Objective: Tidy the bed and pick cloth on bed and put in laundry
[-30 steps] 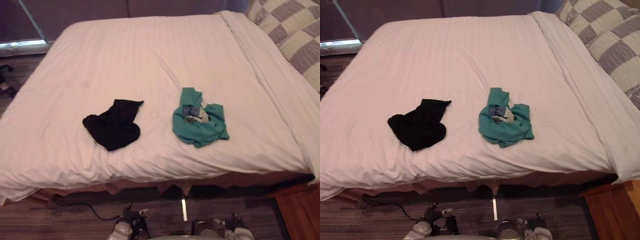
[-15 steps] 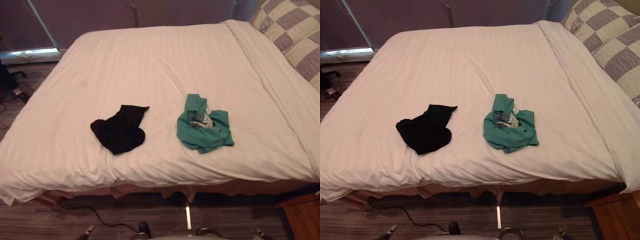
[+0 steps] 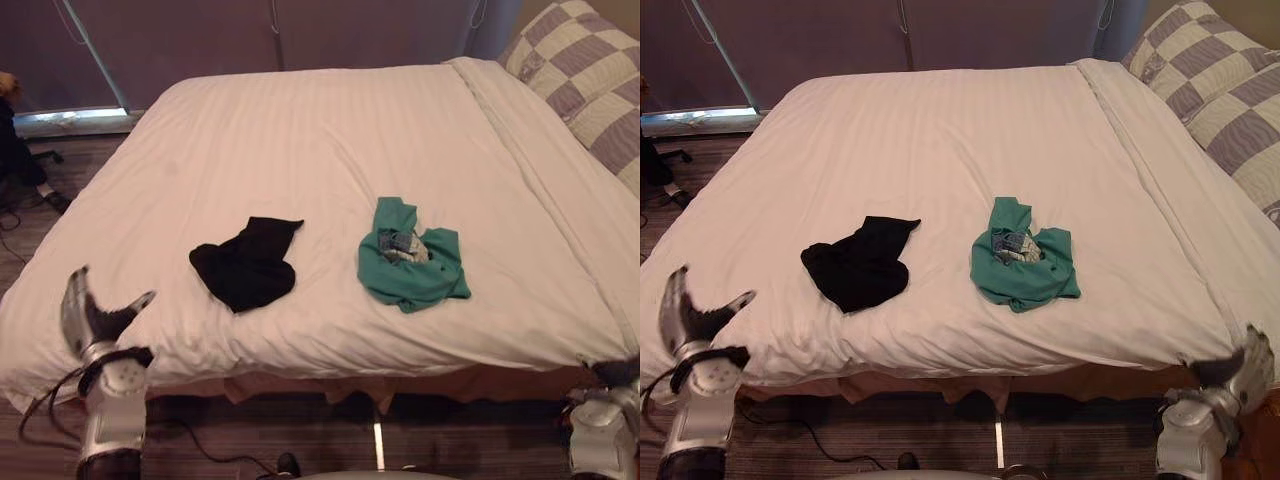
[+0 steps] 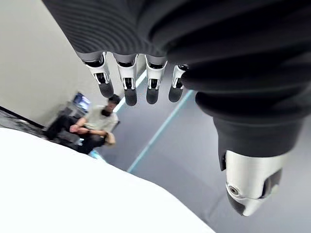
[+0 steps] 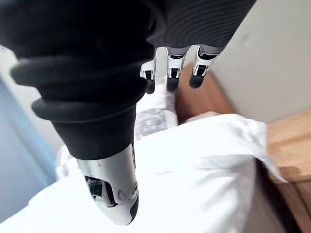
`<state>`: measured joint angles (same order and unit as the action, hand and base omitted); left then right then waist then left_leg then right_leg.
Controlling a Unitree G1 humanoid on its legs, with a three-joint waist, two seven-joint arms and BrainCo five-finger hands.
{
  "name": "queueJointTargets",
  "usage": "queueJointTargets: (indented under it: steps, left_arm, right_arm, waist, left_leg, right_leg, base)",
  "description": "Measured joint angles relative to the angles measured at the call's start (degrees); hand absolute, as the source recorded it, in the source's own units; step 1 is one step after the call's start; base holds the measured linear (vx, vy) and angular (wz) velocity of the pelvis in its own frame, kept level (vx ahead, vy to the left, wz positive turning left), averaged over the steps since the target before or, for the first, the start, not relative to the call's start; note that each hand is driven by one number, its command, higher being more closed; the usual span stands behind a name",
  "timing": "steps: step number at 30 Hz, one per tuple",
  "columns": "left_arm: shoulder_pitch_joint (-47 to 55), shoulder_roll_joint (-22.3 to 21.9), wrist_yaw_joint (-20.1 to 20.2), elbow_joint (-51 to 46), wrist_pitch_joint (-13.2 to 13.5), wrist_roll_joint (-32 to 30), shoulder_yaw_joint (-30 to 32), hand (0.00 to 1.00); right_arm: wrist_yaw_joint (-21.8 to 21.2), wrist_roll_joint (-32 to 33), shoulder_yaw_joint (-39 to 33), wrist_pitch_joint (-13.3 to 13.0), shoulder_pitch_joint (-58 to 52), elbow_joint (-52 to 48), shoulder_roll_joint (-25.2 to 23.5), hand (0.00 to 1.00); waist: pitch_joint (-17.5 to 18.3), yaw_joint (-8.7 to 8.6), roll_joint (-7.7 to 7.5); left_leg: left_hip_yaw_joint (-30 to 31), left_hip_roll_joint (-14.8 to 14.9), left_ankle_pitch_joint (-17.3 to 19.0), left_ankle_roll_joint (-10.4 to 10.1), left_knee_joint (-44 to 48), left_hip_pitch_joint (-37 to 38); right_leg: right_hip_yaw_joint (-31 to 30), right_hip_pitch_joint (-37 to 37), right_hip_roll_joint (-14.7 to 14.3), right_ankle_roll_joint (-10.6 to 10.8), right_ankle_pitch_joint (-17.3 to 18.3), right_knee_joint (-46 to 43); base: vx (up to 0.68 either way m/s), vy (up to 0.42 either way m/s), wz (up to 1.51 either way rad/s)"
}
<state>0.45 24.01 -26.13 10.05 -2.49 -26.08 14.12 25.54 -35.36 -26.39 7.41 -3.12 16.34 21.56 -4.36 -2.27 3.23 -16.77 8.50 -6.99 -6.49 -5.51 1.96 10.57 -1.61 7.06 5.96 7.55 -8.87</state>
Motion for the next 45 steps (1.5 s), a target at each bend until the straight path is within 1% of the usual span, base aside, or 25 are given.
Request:
queueJointTargets:
  steps: [2,4,6,7,9,10,14,15,17,19,21,22,23,25,27,30,31,33,36,37,38,39,41,43,45]
  left_arm:
    - [-2.2,0.9,0.4,0.0,0.7,0.0,-2.4,0.0]
    - [-6.5,2.0,1.5,-0.1,0.8,0.0,-5.3,0.0]
    - [-10.3,2.7,2.2,0.3,0.8,0.0,-7.1,0.0]
    - [-12.9,3.9,2.4,1.0,0.8,0.0,-8.9,0.0]
    - [-19.3,5.6,2.8,4.0,0.7,0.0,-12.0,0.0]
    - [-23.1,6.0,3.3,6.3,0.6,-0.2,-12.5,0.0]
    - [-28.7,7.6,3.7,9.8,-0.2,-1.3,-12.6,0.0]
    - [-30.5,8.4,3.7,10.9,-0.9,-1.7,-13.0,0.0]
    - [-33.4,9.7,3.9,13.1,-1.8,-2.5,-14.0,0.0]
    - [-36.7,10.3,4.3,15.5,-2.4,-3.2,-14.0,0.0]
    - [-41.8,10.5,4.9,19.3,-3.6,-3.9,-14.1,0.0]
    - [-42.9,10.6,4.9,20.2,-3.7,-3.9,-14.1,0.0]
    - [-45.2,11.2,4.8,22.1,-4.3,-4.0,-14.6,1.0]
    - [-47.7,12.7,4.8,23.9,-5.1,-5.0,-16.0,1.0]
    - [-50.2,15.2,4.9,25.6,-5.4,-7.9,-17.3,1.0]
    - [-54.7,18.1,5.5,29.6,-5.3,-10.9,-20.2,1.0]
    - [-56.0,18.5,5.7,29.9,-5.6,-11.3,-20.1,1.0]
    - [-56.7,18.4,5.7,29.7,-5.8,-11.4,-20.1,1.0]
    - [-55.4,16.8,5.9,28.2,-5.7,-12.3,-20.1,1.0]
    - [-54.8,15.4,5.9,27.5,-5.6,-12.2,-20.1,1.0]
    - [-54.5,14.5,5.9,27.5,-5.4,-12.0,-20.1,1.0]
    - [-53.4,13.0,5.8,27.4,-4.8,-11.2,-20.1,1.0]
    - [-50.6,11.8,5.8,26.5,-3.0,-8.2,-20.1,1.0]
    - [-46.9,10.5,5.6,23.7,-1.2,-4.9,-19.9,1.0]
    - [-41.9,6.7,4.6,20.5,1.9,-0.8,-19.6,1.0]
  right_arm:
    - [-0.7,-0.9,2.8,-0.3,2.8,0.0,2.6,0.0]
    - [-1.3,-1.4,7.0,-0.7,7.9,0.0,5.2,0.0]
    - [-2.0,-1.6,10.5,-0.7,12.2,0.0,6.3,0.0]
    - [-2.0,-2.0,12.8,-0.7,15.0,0.0,6.7,0.0]
    - [-2.1,-2.5,17.5,-0.8,20.7,0.1,7.7,0.0]
    - [-2.2,-2.5,20.0,-1.1,24.5,0.2,8.2,0.0]
    - [-2.1,-2.5,22.1,-1.9,29.8,0.2,8.3,0.0]
    - [-2.1,-2.5,22.3,-1.9,30.8,0.2,8.3,0.0]
    - [-2.1,-2.5,23.3,-1.9,32.4,0.2,8.5,0.0]
    - [-2.1,-2.5,24.7,-1.9,34.7,0.2,8.6,0.0]
    - [-2.1,-2.5,26.3,-1.9,37.7,0.1,8.6,0.0]
    - [-2.1,-2.5,26.8,-1.9,38.1,0.1,8.6,0.0]
    - [-2.1,-2.5,27.4,-2.0,38.8,0.1,8.5,0.0]
    - [-2.0,-2.5,27.6,-2.0,39.4,0.0,8.0,0.0]
    - [-1.8,-2.5,28.3,-2.0,40.1,-1.6,7.3,0.0]
    - [-1.7,-2.5,30.1,-2.1,41.1,-7.1,6.7,0.0]
    - [-1.7,-2.5,30.6,-2.1,41.1,-9.6,6.3,0.0]
    - [-1.7,-2.5,30.9,-2.1,41.0,-12.4,5.3,0.0]
    - [-1.8,-2.4,33.4,-2.4,41.1,-16.2,4.1,0.0]
    - [-1.9,-2.4,34.4,-2.5,41.3,-16.1,4.0,1.0]
    - [-1.9,-2.4,35.0,-2.6,41.7,-15.4,4.0,1.0]
    - [-2.0,-2.3,37.0,-2.8,43.7,-11.8,4.0,1.0]
    - [-2.2,-1.2,39.7,-3.8,48.7,-2.4,4.1,1.0]
    - [-2.9,-0.1,40.4,-4.5,52.1,4.8,4.7,1.0]
    - [-3.9,3.0,40.6,-6.0,54.2,12.0,7.3,1.0]
  waist:
    - [-0.6,-0.02,0.26]
    - [-3.2,0.0,0.45]
    - [-5.5,0.08,0.39]
    - [-6.7,0.08,0.26]
    - [-9.1,0.1,0.16]
    - [-10.5,0.11,0.11]
    - [-12.7,0.15,-0.02]
    - [-13.8,0.19,-0.14]
    - [-14.9,0.28,-0.42]
    - [-16.7,0.32,-0.51]
    - [-19.6,0.75,-0.61]
    - [-19.8,0.96,-0.61]
    - [-20.2,1.26,-0.69]
    - [-20.4,1.32,-0.83]
    - [-21.1,1.37,-1.8]
    - [-21.6,0.47,-2.66]
    - [-21.6,0.31,-2.68]
    - [-21.6,0.37,-2.69]
    - [-21.6,0.78,-2.73]
    - [-21.6,1.25,-2.73]
    - [-21.6,1.56,-2.73]
    - [-21.6,1.79,-2.73]
    - [-21.6,1.78,-2.71]
    - [-21.6,1.96,-2.62]
    - [-21.6,2.47,-2.22]
  left_leg:
    - [-0.1,0.0,-0.4,0.5,0.0,-1.0]
    - [-0.2,0.0,-1.2,0.8,0.0,-2.5]
    - [-0.6,0.0,-2.0,1.2,0.0,-4.2]
    - [-0.6,0.0,-2.4,1.3,0.0,-5.8]
    - [-0.8,-0.3,-3.6,1.9,0.0,-8.8]
    - [-1.0,-0.5,-4.3,2.1,0.0,-10.4]
    - [-1.5,-0.5,-4.9,2.4,0.0,-13.5]
    - [-1.5,-0.5,-5.1,2.6,0.0,-14.0]
    - [-1.5,-0.5,-5.6,2.7,0.1,-16.0]
    - [-1.4,-0.4,-6.0,2.6,0.1,-17.4]
    - [-1.5,-0.5,-6.3,2.7,0.1,-18.7]
    - [-1.5,-0.5,-6.3,2.6,0.1,-19.4]
    - [-1.6,-0.4,-6.4,2.5,0.2,-20.7]
    - [-1.6,-0.3,-6.4,2.5,1.3,-23.1]
    - [-1.8,-0.1,-6.4,2.5,2.1,-25.0]
    - [-1.9,0.7,-6.3,2.5,4.1,-28.7]
    - [-2.0,1.5,-6.3,2.5,4.4,-30.2]
    - [-2.1,1.9,-6.3,2.5,4.4,-31.1]
    - [-2.4,2.4,-6.3,2.5,4.4,-30.9]
    - [-2.4,2.4,-6.3,2.5,4.4,-30.6]
    - [-2.4,2.4,-6.3,2.5,4.3,-30.3]
    - [-2.2,2.3,-6.3,2.5,4.1,-29.5]
    - [-1.6,2.1,-6.4,2.5,3.8,-28.4]
    - [-0.8,1.5,-6.4,2.6,3.5,-27.6]
    - [0.4,1.1,-6.4,2.6,3.4,-26.2]
  right_leg:
    - [-0.2,1.6,0.0,-0.1,0.1,-1.0]
    - [-0.9,4.3,0.2,-0.2,0.2,-3.2]
    - [-1.5,7.3,0.3,-0.3,0.3,-5.4]
    - [-1.6,9.7,0.5,-0.4,0.3,-6.7]
    - [-2.5,14.0,0.8,-0.4,0.3,-9.1]
    - [-2.9,16.3,1.1,-0.5,0.1,-10.1]
    - [-3.0,19.8,1.1,-0.6,-0.7,-10.5]
    - [-3.0,20.3,1.1,-0.7,-0.8,-10.6]
    - [-3.0,22.4,1.2,-0.8,-0.9,-11.1]
    - [-3.0,23.9,1.2,-1.0,-1.1,-11.4]
    - [-3.1,25.7,1.3,-1.1,-1.2,-12.4]
    - [-3.1,26.5,1.3,-1.1,-1.2,-12.5]
    - [-3.1,28.1,1.3,-1.2,-1.3,-12.9]
    - [-3.3,30.1,1.3,-1.3,-1.4,-13.1]
    - [-4.1,32.4,1.2,-1.4,-1.4,-14.0]
    - [-4.2,35.3,1.1,-1.8,-1.8,-14.3]
    - [-3.9,36.5,0.9,-2.1,-2.1,-14.3]
    - [-3.7,37.4,0.5,-2.1,-2.4,-14.0]
    - [-3.7,37.0,0.0,-2.2,-2.9,-13.3]
    - [-3.6,36.7,0.0,-2.2,-2.9,-13.3]
    - [-3.6,36.5,0.0,-2.2,-2.9,-13.3]
    - [-3.5,35.7,0.1,-2.2,-2.9,-13.2]
    - [-2.9,34.3,0.2,-2.2,-2.9,-12.8]
    - [-2.7,33.3,0.5,-2.0,-2.8,-12.6]
    - [-1.6,30.7,1.1,-1.7,-2.6,-11.8]
  base:
    - [-0.02,0.007,-0.03]
    - [-0.07,0.011,-0.09]
    - [-0.13,0.01,-0.12]
    - [-0.16,0.005,-0.09]
    - [-0.12,-0.016,-0.08]
    - [-0.08,-0.028,-0.09]
    - [-0.02,-0.036,-0.06]
    - [0.03,-0.034,0.01]
    - [0.04,-0.04,0.02]
    - [0.05,-0.048,0.02]
    - [0.02,-0.067,-0.01]
    - [0.02,-0.061,-0.06]
    - [0.03,-0.061,-0.04]
    - [0.05,-0.058,-0.01]
    - [0.04,-0.056,-0.08]
    - [0.0,-0.061,-0.05]
    - [-0.02,-0.055,-0.05]
    - [-0.02,-0.065,-0.07]
    - [0.0,-0.044,-0.06]
    - [0.02,-0.033,-0.01]
    - [0.04,-0.034,0.02]
    - [0.04,-0.035,0.04]
    - [0.04,-0.04,0.08]
    - [0.04,-0.017,0.13]
    - [0.06,-0.013,0.29]
